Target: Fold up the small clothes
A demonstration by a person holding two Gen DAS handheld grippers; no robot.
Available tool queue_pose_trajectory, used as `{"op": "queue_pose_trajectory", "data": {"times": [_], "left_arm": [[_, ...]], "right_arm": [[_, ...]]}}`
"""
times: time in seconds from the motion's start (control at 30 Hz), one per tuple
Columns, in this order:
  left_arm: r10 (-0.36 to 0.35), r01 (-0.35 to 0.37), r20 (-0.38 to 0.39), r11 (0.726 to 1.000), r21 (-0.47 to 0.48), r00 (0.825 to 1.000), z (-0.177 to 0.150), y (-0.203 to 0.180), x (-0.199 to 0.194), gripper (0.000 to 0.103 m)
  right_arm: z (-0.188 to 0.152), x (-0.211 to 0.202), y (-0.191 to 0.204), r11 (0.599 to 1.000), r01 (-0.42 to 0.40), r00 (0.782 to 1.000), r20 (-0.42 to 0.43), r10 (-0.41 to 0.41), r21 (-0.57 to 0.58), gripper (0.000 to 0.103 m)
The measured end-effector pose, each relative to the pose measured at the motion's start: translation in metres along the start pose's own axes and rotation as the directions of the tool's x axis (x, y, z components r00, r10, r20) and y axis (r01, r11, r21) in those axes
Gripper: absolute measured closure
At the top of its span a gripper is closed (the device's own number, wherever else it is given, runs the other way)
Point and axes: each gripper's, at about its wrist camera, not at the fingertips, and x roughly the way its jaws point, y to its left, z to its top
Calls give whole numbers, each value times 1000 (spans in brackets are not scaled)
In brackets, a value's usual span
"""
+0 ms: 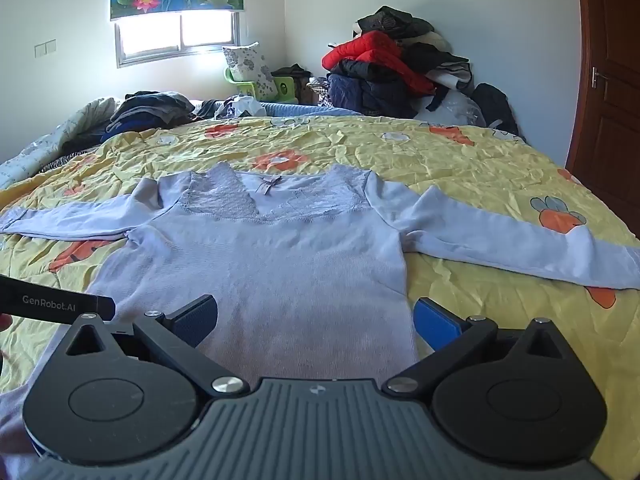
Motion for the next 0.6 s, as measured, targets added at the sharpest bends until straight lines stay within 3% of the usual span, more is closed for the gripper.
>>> {"op": "queue_pose_trajectory", "data": {"times": [0.6], "left_arm": [[-22, 22, -8, 1000, -8, 1000, -4, -2, -2, 0]], "right_arm": [[-6, -3, -1, 1000, -3, 1000, -6, 2, -17, 0]]}}
